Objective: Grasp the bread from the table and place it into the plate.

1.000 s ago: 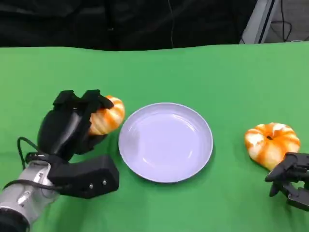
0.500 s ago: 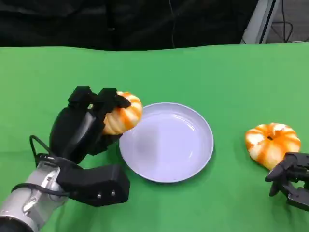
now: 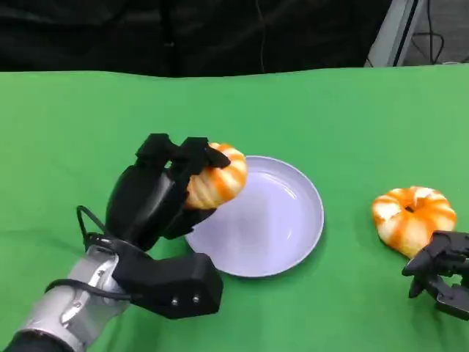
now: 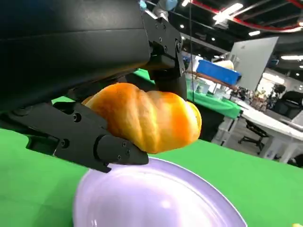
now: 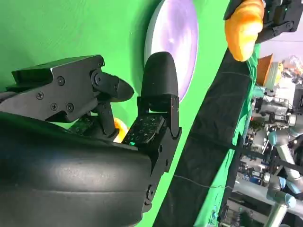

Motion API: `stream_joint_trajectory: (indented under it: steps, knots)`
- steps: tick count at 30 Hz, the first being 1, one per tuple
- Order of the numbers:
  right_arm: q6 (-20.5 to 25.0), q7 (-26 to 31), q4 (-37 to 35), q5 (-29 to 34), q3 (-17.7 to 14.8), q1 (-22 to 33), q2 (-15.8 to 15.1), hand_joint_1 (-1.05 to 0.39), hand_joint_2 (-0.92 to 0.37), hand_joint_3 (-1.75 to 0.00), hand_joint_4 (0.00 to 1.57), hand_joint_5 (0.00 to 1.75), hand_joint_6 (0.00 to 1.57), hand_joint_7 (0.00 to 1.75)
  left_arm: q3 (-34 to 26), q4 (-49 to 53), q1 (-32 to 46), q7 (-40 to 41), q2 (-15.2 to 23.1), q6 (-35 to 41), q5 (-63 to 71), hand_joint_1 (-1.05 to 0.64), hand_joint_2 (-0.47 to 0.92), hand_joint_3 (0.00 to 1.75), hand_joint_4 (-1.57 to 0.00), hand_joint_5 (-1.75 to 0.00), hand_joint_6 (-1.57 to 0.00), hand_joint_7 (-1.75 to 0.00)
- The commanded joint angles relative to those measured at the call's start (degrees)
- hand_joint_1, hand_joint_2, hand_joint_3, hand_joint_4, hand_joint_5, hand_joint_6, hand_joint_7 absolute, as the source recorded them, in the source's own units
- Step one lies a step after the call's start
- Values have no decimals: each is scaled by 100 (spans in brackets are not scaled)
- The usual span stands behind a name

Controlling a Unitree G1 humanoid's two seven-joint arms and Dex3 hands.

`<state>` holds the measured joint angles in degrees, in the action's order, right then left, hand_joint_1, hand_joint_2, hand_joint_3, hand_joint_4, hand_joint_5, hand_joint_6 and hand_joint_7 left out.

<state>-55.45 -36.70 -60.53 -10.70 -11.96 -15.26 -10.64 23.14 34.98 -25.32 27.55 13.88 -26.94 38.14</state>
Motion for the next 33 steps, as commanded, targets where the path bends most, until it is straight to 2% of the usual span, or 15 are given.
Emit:
stream_joint_trajectory:
  steps: [1,9,17,29,33]
  knots:
    - [-40,39,3,-14,3,28,-59,10,-83,-62,88,139,94,97,72,308,-250,-60,-104,-130,29,-7,92,32,-24,-170,-26,-145]
    - [24,23,9,-65,-14,24,-25,10,-83,-62,89,137,95,95,187,965,-588,23,-352,-346,0,-5,92,32,-31,-161,-31,-140]
    - [-7,38,32,-48,-4,33,-10,11,-84,-61,89,136,96,93,224,1774,-963,-13,-685,-571,-83,-6,92,36,-28,-167,-30,-143]
    - [-65,63,29,-18,14,47,-4,10,-83,-62,89,135,97,91,437,2535,-1355,58,-942,-597,34,-6,92,30,-24,-173,-29,-145]
    - [-34,85,34,-17,16,52,-5,10,-83,-63,89,135,97,92,495,2825,-1473,122,-1040,-601,42,-9,92,33,-26,-174,-32,-141]
